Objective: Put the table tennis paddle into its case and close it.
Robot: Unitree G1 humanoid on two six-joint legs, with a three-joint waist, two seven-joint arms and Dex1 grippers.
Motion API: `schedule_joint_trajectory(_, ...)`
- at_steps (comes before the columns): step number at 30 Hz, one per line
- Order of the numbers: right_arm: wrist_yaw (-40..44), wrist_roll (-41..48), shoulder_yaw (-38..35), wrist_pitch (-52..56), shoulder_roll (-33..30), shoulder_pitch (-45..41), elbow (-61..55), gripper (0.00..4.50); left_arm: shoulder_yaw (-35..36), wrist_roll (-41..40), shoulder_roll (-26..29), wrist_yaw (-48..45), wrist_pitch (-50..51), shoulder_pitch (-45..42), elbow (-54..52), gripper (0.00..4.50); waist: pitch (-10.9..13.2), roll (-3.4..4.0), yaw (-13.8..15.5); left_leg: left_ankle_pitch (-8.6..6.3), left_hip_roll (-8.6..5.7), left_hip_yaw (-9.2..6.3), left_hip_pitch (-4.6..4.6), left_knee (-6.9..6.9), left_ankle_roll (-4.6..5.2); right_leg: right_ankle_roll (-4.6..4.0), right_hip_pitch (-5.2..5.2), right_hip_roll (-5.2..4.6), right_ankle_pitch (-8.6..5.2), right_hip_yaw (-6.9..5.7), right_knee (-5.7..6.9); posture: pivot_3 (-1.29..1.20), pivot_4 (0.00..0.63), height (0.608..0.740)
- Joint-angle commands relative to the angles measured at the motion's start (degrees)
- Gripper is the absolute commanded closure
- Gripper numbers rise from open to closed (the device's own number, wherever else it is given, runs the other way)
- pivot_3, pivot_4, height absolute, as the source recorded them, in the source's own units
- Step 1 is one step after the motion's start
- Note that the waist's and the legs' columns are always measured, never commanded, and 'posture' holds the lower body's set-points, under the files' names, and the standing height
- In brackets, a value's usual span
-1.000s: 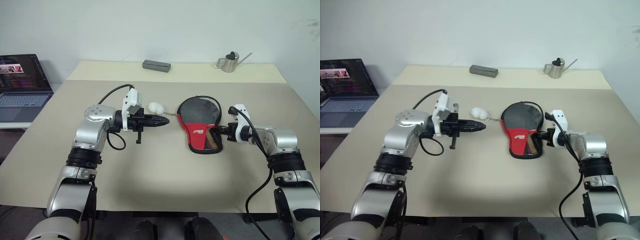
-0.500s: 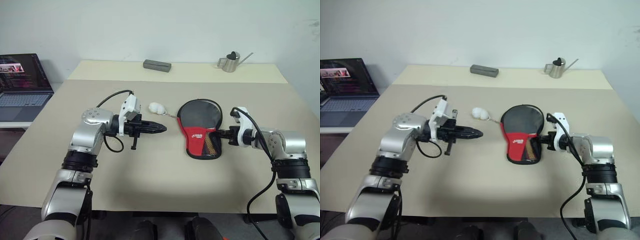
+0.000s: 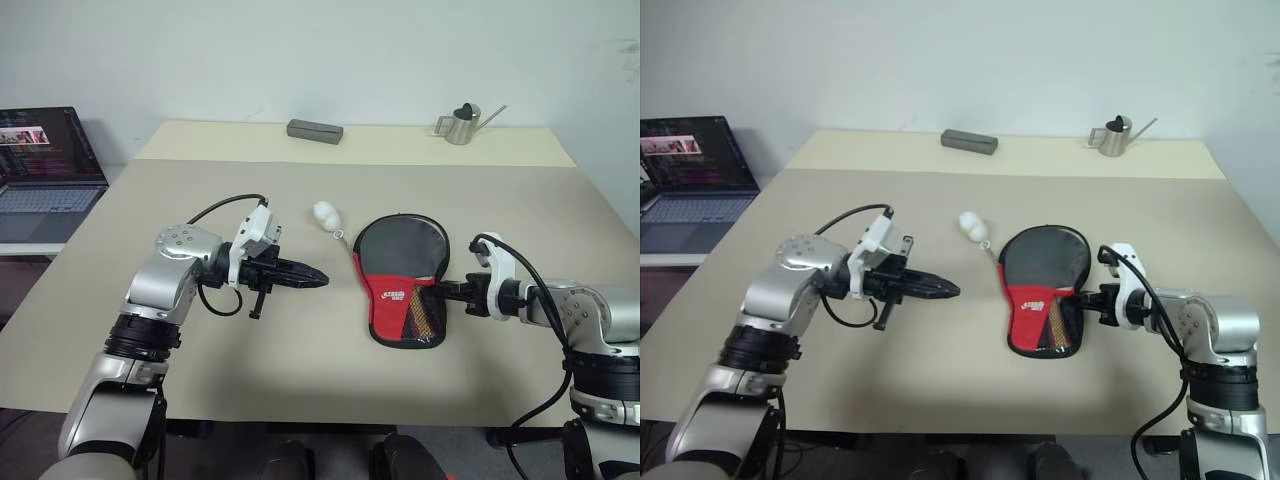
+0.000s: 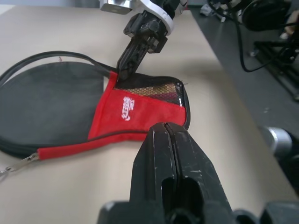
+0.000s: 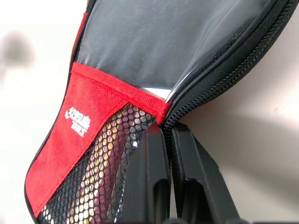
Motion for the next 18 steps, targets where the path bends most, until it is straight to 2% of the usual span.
schedule_joint_trajectory(1, 0.12, 3.21, -2.42, 3.23, -0.6, 1.74, -5.82, 4.49, -0.77, -2.14, 1.38, -3.53, 1.41, 1.15, -4.42, 4.5, 0.0, 0.0, 0.0, 0.0, 0.0, 0.0, 0.0, -0.01, 0.0, 0.0, 0.0, 0.0, 0.0, 0.01, -0.01, 0.0, 0.15, 0.74)
schedule_joint_trajectory(9, -0.48, 6.56, -4.77, 9.2, 0.44, 6.56, -13.99, 4.49, -3.27, -4.25, 4.46, -4.8, 2.9, 5.81, -9.81, 4.5, 0.0, 0.0, -0.01, 0.0, 0.01, -0.02, 0.01, -0.02, 0.0, -0.01, 0.01, 0.02, -0.01, 0.01, -0.01, 0.0, 0.15, 0.74)
schedule_joint_trajectory(18, -1.16, 9.93, -7.03, 10.72, -0.48, 12.04, -18.35, 4.49, -4.17, -6.49, 5.57, -4.35, 5.19, 6.18, -13.13, 4.5, 0.0, 0.0, 0.1, 0.0, 0.0, -0.03, 0.03, -0.01, 0.01, 0.0, 0.05, 0.03, -0.01, -0.01, -0.02, 0.0, 0.15, 0.74)
